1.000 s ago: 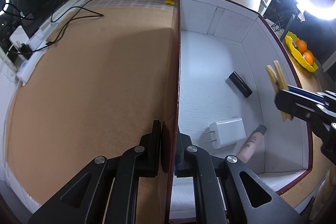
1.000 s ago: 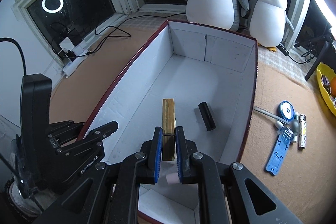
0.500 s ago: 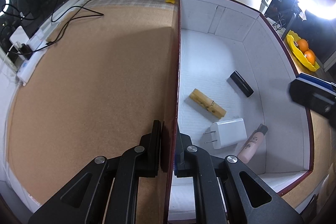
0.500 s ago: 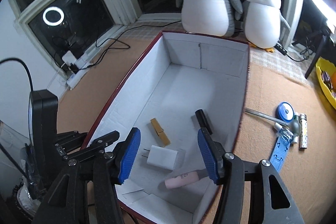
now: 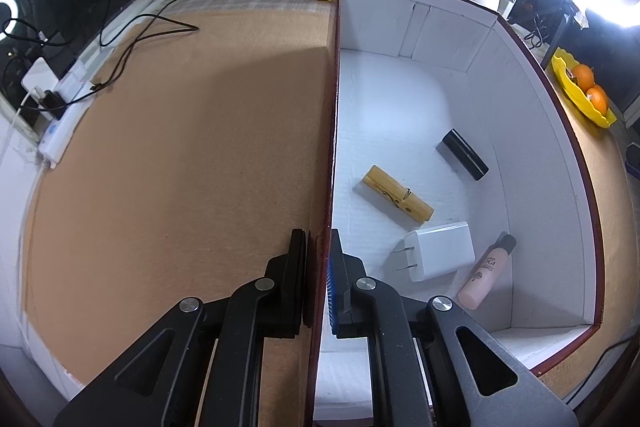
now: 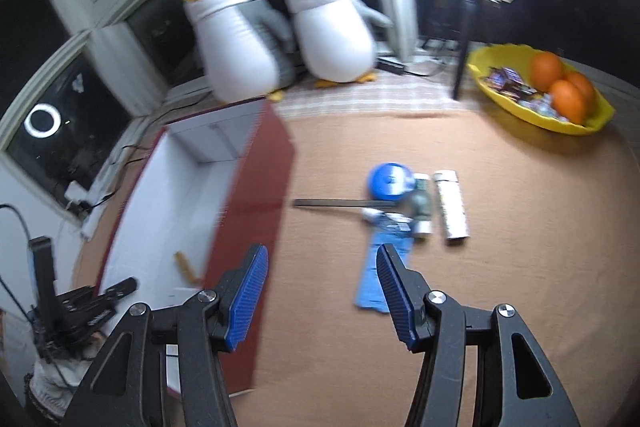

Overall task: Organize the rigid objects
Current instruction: 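Return the right gripper to the patterned lighter and grasp it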

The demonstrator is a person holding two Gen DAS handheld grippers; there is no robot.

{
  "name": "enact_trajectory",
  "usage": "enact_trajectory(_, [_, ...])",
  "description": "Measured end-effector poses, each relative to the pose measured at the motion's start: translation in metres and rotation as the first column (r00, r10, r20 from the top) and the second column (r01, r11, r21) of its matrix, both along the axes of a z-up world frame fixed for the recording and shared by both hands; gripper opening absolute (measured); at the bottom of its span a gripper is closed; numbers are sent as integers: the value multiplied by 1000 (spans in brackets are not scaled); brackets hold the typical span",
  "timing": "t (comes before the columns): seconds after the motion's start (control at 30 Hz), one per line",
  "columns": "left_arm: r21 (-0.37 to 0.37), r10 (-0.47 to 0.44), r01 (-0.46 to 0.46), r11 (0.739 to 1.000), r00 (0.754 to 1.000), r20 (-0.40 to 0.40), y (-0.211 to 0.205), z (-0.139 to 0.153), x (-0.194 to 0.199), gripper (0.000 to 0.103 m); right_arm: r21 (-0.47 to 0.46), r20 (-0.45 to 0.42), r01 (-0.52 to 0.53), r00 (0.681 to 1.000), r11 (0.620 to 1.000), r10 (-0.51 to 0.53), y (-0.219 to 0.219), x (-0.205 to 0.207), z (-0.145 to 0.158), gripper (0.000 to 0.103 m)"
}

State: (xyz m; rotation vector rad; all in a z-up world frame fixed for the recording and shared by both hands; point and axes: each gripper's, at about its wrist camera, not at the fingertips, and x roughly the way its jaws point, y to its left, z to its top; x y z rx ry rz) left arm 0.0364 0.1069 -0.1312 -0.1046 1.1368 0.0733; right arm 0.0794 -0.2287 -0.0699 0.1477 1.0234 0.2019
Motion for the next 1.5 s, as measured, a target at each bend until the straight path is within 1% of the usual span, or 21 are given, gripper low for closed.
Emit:
enact_trajectory(0.13, [13, 1, -1, 1000, 1000, -1, -3, 3, 1, 8, -62, -22, 50, 998, 997, -52, -32, 11, -16, 52])
enact_trajectory(0.2, [21, 4, -4, 1000, 1000, -3, -3, 4, 1, 8, -71, -39, 62, 997, 995, -65, -41, 18, -24, 47])
enact_trajectory(0.27, [27, 6, -6, 1000, 1000, -6, -4, 4, 2, 8, -82, -58, 68, 996, 994, -73, -51, 26, -34, 39])
enact_trajectory(0.3, [30, 8, -7, 1000, 1000, -9, -4, 4, 2, 8, -93, -69, 69, 995, 993, -76, -54, 32, -40, 38])
enact_trajectory(0.57, [47, 27, -26, 999, 999, -24, -6, 4, 5, 8, -126, -138, 53, 988, 991, -70, -60, 64, -72, 29])
enact_trajectory(0.67, [51, 37, -35, 998, 999, -32, -6, 3, 6, 8, -138, -155, 44, 986, 989, -65, -60, 75, -82, 28])
enact_trajectory(0.8, [67, 46, -43, 997, 998, -44, -8, 4, 7, 8, -130, -182, 30, 982, 991, -53, -63, 88, -94, 28])
enact_trajectory(1.03, [95, 58, -52, 994, 996, -62, -11, 3, 9, 8, -141, -192, -10, 981, 990, -18, -61, 101, -105, 28])
enact_trajectory(1.1, [100, 63, -56, 993, 996, -66, -12, 3, 9, 8, -163, -184, -27, 983, 986, -4, -58, 104, -106, 28])
enact_trajectory(1.13, [102, 64, -57, 993, 996, -67, -12, 3, 9, 8, -172, -181, -34, 984, 985, 2, -56, 106, -106, 27])
enact_trajectory(1.17, [104, 66, -58, 993, 996, -67, -13, 4, 9, 8, -181, -179, -41, 984, 983, 8, -55, 107, -106, 24])
enact_trajectory(1.23, [105, 70, -62, 993, 995, -69, -14, 4, 9, 8, -197, -177, -49, 984, 979, 14, -54, 110, -107, 21])
enact_trajectory(1.4, [100, 72, -65, 993, 995, -72, -14, 4, 9, 8, -211, -174, -61, 985, 976, 24, -54, 108, -107, 21])
enact_trajectory(1.5, [99, 72, -64, 993, 995, -72, -14, 4, 9, 8, -206, -173, -50, 985, 977, 14, -56, 105, -106, 21])
